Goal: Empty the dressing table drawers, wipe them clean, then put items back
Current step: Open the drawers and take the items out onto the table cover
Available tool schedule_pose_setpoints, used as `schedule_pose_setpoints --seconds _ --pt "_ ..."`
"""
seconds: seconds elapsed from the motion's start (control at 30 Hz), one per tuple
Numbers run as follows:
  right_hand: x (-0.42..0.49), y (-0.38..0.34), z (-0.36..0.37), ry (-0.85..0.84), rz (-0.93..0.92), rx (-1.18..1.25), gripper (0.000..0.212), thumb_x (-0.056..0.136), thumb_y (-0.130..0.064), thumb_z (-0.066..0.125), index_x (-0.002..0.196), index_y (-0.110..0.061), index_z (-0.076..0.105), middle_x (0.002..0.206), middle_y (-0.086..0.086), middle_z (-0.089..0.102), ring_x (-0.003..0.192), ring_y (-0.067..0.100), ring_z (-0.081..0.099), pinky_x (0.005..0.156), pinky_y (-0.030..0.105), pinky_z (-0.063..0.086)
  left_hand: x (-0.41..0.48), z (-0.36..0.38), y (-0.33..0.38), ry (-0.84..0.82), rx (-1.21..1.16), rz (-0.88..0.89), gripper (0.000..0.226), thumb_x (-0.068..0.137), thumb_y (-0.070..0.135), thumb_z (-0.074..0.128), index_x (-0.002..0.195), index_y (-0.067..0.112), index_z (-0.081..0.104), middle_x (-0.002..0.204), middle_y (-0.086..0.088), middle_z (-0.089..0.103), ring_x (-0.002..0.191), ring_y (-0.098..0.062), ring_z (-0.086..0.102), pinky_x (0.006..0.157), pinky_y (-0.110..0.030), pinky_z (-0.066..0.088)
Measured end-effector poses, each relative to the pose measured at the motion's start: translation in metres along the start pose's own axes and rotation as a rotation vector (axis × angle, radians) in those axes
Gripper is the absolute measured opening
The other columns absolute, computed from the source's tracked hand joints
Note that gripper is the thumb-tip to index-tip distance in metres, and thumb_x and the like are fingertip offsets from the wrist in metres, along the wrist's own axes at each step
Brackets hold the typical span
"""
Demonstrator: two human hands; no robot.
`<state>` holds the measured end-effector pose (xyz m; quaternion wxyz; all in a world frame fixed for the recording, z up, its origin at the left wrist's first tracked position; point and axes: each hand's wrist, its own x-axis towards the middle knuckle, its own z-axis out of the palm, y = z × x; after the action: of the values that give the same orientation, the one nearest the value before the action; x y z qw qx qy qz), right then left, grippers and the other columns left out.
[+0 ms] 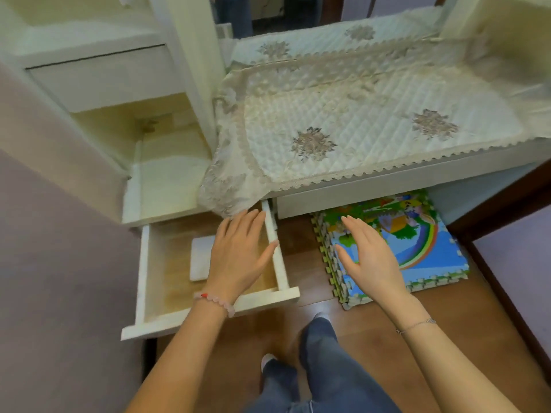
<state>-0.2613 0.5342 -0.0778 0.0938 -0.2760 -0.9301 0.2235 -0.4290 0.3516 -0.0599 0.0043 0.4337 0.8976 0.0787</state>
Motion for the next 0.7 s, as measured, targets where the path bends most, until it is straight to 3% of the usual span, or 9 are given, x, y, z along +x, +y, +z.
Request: schedule_pose_setpoints --seconds 0.23,0.4,0.6,0.7 --pt "0.043 0.064 -0.011 0.005 0.099 -0.016 0.056 0.092 -0.038 0.048 0.142 -0.014 0.036 0.146 0.003 0.038 0.137 0.02 0.033 0.112 0.041 0.03 0.096 0.024 0.048 -0.046 0.029 0.114 0.064 0.09 0.056 0.032 0.136 0.015 0.047 0.134 -0.004 0.054 0.127 -0.023 0.046 0.108 -0.042 0.03" --pt "0.066 0.099 -0.005 -0.017 0.18 0.039 0.057 0.093 -0.039 0.043 0.143 -0.015 0.033 0.149 0.002 0.034 0.139 0.018 0.029 0.114 0.036 0.026 0.152 0.046 0.071 -0.094 0.03 0.172 0.066 0.09 0.058 0.026 0.138 0.016 0.044 0.138 -0.004 0.05 0.132 -0.023 0.041 0.11 -0.043 0.028" --pt "0.085 0.121 0.019 -0.015 0.385 0.258 0.056 0.095 -0.037 0.045 0.146 -0.021 0.026 0.152 -0.004 0.028 0.14 0.011 0.022 0.109 0.021 0.017 0.206 0.068 0.075 -0.136 0.044 0.324 0.063 0.091 0.055 0.028 0.138 0.015 0.044 0.14 -0.006 0.048 0.133 -0.026 0.039 0.11 -0.044 0.027" --pt "0.094 0.123 0.041 -0.007 0.482 0.365 0.056 0.095 -0.038 0.045 0.145 -0.022 0.027 0.151 -0.004 0.029 0.139 0.011 0.024 0.108 0.02 0.018 0.227 0.079 0.067 -0.155 0.056 0.412 0.063 0.092 0.055 0.028 0.14 0.015 0.041 0.144 -0.006 0.043 0.136 -0.026 0.034 0.111 -0.044 0.024"
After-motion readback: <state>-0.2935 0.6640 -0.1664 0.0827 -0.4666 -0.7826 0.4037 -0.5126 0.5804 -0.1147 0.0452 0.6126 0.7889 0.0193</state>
